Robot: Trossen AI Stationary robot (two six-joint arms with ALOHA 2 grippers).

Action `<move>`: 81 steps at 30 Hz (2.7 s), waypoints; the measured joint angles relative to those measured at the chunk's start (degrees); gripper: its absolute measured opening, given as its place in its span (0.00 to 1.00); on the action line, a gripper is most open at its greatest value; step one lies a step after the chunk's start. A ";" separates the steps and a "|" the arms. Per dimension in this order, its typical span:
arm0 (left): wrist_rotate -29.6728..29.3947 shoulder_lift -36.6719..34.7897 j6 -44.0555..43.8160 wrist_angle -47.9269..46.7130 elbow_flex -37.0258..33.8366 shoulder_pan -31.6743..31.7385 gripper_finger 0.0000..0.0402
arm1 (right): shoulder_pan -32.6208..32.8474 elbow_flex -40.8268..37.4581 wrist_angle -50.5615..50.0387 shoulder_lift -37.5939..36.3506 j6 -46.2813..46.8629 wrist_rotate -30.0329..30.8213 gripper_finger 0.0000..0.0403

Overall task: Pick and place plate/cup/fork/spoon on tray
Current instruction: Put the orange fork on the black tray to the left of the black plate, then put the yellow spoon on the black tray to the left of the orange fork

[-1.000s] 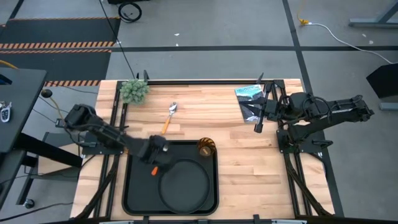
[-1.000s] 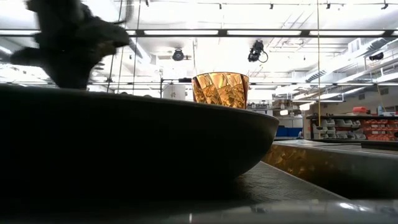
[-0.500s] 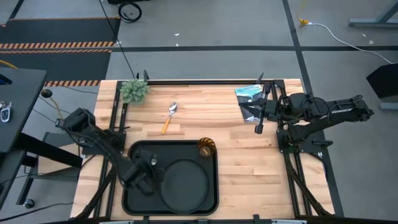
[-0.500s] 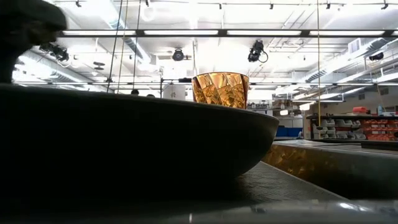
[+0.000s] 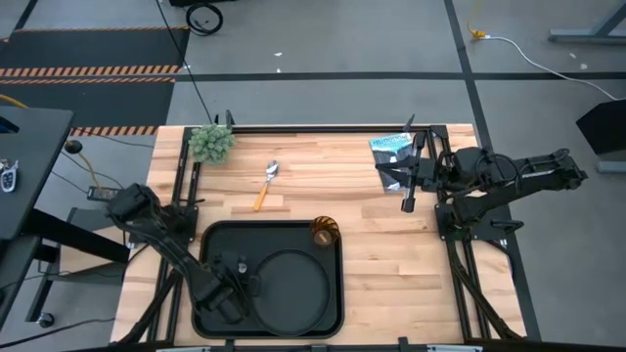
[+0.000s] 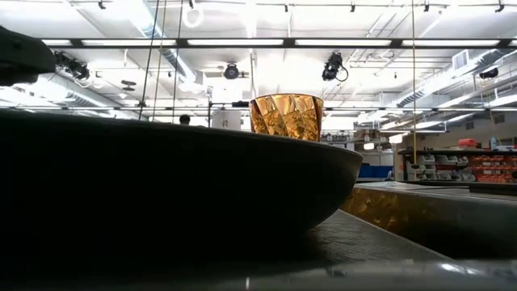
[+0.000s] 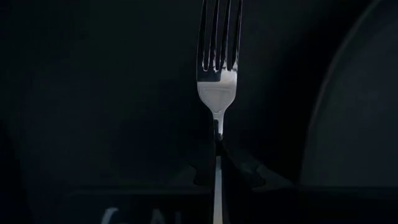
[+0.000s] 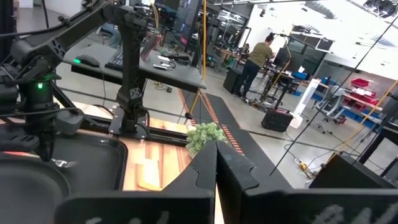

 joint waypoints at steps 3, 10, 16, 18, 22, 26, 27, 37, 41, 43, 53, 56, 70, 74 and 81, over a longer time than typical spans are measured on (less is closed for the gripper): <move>0.18 0.75 -0.46 1.76 0.00 0.02 0.04 | 0.00 -0.02 0.00 0.00 0.02 0.01 0.02; -0.02 1.19 -1.43 2.47 0.00 0.30 0.04 | 0.00 0.00 -0.02 0.11 0.04 0.02 0.02; -1.05 1.19 -1.86 2.66 0.00 1.09 0.04 | 0.00 -0.02 0.00 0.11 0.04 0.04 0.02; -1.13 1.19 -1.86 2.68 0.00 1.29 0.04 | 0.00 -0.02 -0.02 0.11 0.04 0.04 0.02; -1.15 1.19 -1.88 2.69 0.00 1.29 0.07 | 0.00 -0.01 -0.02 0.11 0.04 0.06 0.02; -1.15 1.17 -1.88 2.74 0.00 1.27 0.14 | 0.00 -0.02 -0.02 0.11 0.06 0.06 0.02; -1.17 1.17 -1.88 2.80 0.00 1.27 0.16 | 0.00 -0.02 -0.02 0.11 0.08 0.06 0.02; -0.79 0.59 -0.50 -0.12 0.90 1.52 0.24 | 0.00 -0.02 0.00 0.11 0.92 0.09 0.02; -0.74 0.58 1.49 -6.81 4.93 2.68 0.22 | 0.00 -0.01 0.00 0.11 0.98 0.02 0.02; -0.74 0.56 3.54 -10.37 7.23 3.66 0.22 | 0.00 -0.02 0.03 0.11 0.98 -0.72 0.02; -4.76 0.56 21.31 -20.79 12.57 14.31 0.22 | 0.00 -0.01 0.16 0.11 0.96 -1.33 0.02; -4.72 0.58 29.97 -19.74 12.26 18.84 0.22 | -0.04 -0.02 0.13 0.11 0.96 -1.33 0.02; -4.65 0.63 70.65 -19.37 12.17 39.94 0.21 | -0.07 0.00 -0.82 0.11 0.99 -1.40 0.02; -5.83 0.65 79.11 -19.14 11.75 45.63 0.21 | -0.07 -0.02 -1.35 0.11 1.38 -1.42 0.02; -5.87 -0.51 86.44 -18.78 3.59 54.23 0.13 | -0.07 -0.02 -3.28 0.11 1.53 -1.11 0.02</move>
